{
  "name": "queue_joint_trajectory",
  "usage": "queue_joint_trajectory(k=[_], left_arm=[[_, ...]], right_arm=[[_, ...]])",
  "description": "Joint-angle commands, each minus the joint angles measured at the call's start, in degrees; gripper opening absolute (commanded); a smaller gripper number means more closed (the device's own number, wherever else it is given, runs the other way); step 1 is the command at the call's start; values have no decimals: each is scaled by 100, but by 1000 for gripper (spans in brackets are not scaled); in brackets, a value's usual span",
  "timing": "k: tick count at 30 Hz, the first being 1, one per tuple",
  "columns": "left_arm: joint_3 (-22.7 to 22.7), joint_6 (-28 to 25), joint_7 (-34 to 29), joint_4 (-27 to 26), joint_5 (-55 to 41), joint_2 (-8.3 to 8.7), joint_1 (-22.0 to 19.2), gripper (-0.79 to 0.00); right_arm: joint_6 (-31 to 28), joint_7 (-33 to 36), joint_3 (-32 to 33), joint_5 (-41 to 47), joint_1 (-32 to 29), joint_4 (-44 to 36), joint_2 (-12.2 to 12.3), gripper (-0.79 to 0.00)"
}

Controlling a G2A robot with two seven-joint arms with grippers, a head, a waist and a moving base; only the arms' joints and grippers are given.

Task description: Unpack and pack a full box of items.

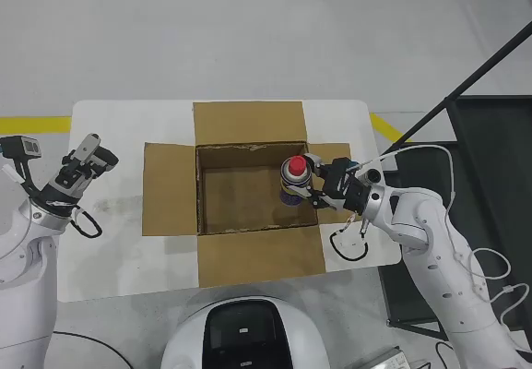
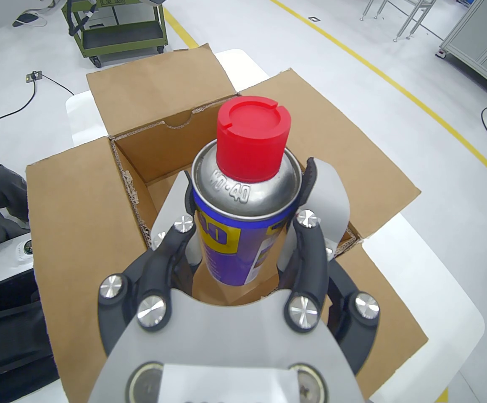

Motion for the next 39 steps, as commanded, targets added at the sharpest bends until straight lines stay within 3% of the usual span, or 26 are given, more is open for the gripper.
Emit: queue_joint_trajectory(k=[1,12,18,21,29,39], left_arm=[[0,0,0,0,0,0,0,0],[0,0,0,0,0,0,0,0],[0,0,0,0,0,0,0,0],[0,0,0,0,0,0,0,0],[0,0,0,0,0,0,0,0],[0,0,0,0,0,0,0,0]], right_arm=[[0,0,0,0,0,0,0,-785],[-23,-75,55,121,-62,12,10,-785],[-782,-439,748,414,-462,-119,124,-785],[-1114,-895,1313,375,-835,-179,179,-785],[-1123,-2216,2591,204,-1848,124,231,-785],[-1098,-3924,3094,-209,-2584,1139,200,-785]])
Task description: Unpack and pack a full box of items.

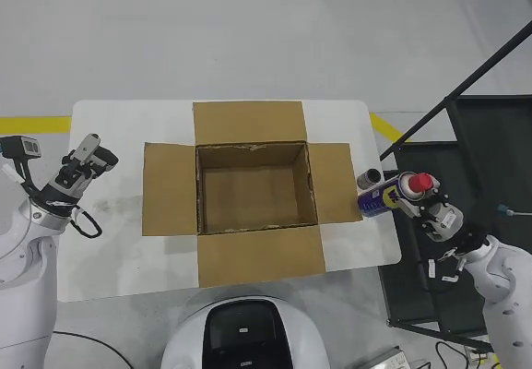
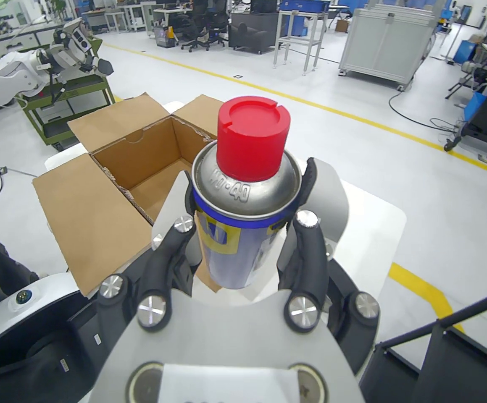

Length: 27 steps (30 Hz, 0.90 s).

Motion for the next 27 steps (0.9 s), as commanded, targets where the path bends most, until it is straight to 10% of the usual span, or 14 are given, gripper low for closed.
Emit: queue_joint_trajectory(k=[1,27], left_arm=[[0,0,0,0,0,0,0,0],[0,0,0,0,0,0,0,0]], right_arm=[[50,-329,18,-116,-73,222,-18,-785],[312,-950,-167,-606,-158,598,-73,-785]])
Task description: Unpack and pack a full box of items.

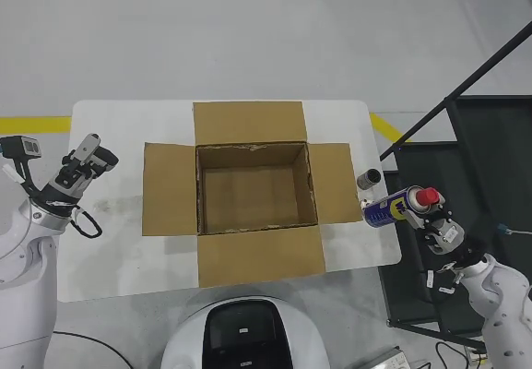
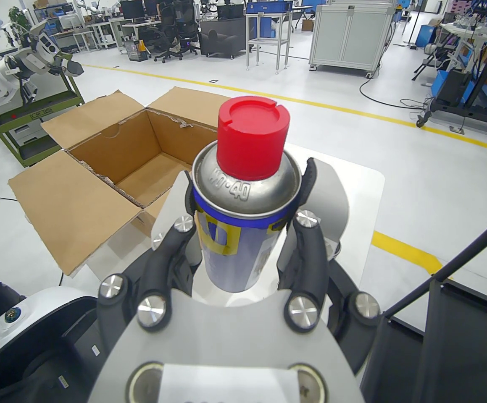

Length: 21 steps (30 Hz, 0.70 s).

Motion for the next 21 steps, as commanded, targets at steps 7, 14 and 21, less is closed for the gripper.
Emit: queue_joint_trajectory(k=[7,14,21], left_arm=[[0,0,0,0,0,0,0,0],[0,0,0,0,0,0,0,0],[0,0,0,0,0,0,0,0]], right_arm=[[181,179,-79,80,-4,132,-17,-785],[356,-255,-440,-101,112,739,-71,-785],[1027,-914,-879,-566,469,1584,-141,-785]])
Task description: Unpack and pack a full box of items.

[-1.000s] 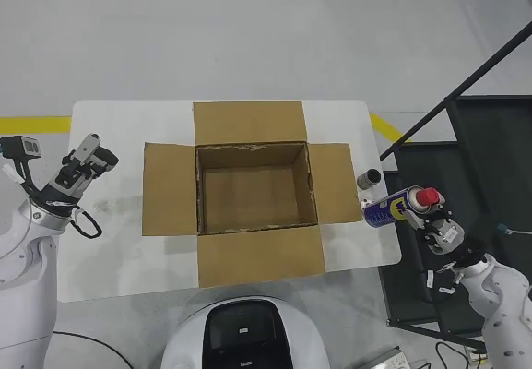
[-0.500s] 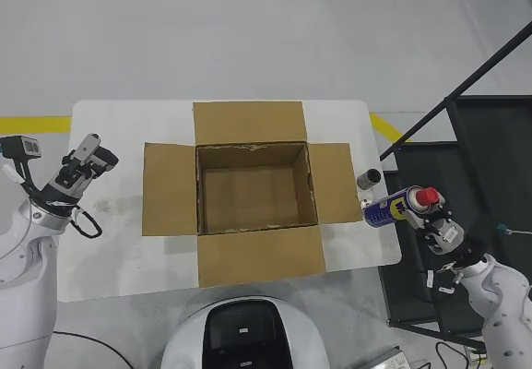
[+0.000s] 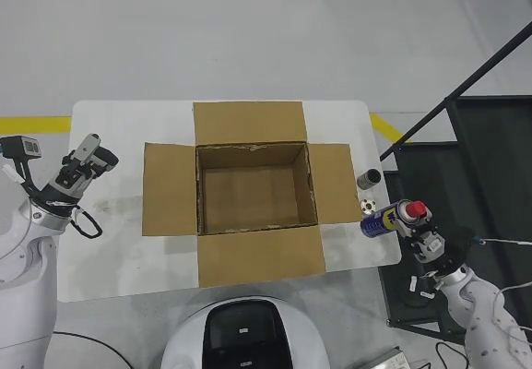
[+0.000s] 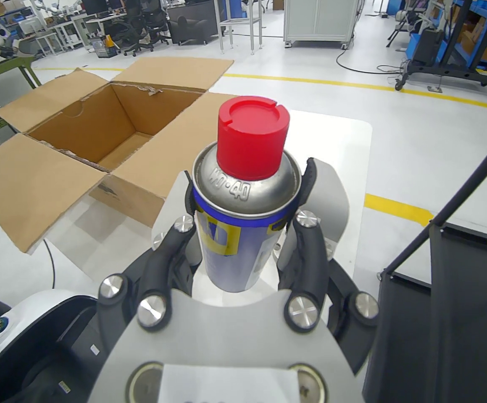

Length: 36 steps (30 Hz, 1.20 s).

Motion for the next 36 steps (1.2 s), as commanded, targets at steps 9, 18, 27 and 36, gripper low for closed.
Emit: queue_joint_trajectory(k=[9,18,27,36], left_arm=[[0,0,0,0,0,0,0,0],[0,0,0,0,0,0,0,0],[0,0,0,0,0,0,0,0],[0,0,0,0,0,0,0,0]], right_arm=[[1074,-572,-664,-463,660,1185,-118,-785],[1308,-970,-836,-533,891,1650,-144,-785],[1418,-1099,-957,-622,956,1806,-150,-674],[1356,-1293,-1014,-819,777,1759,-120,0]])
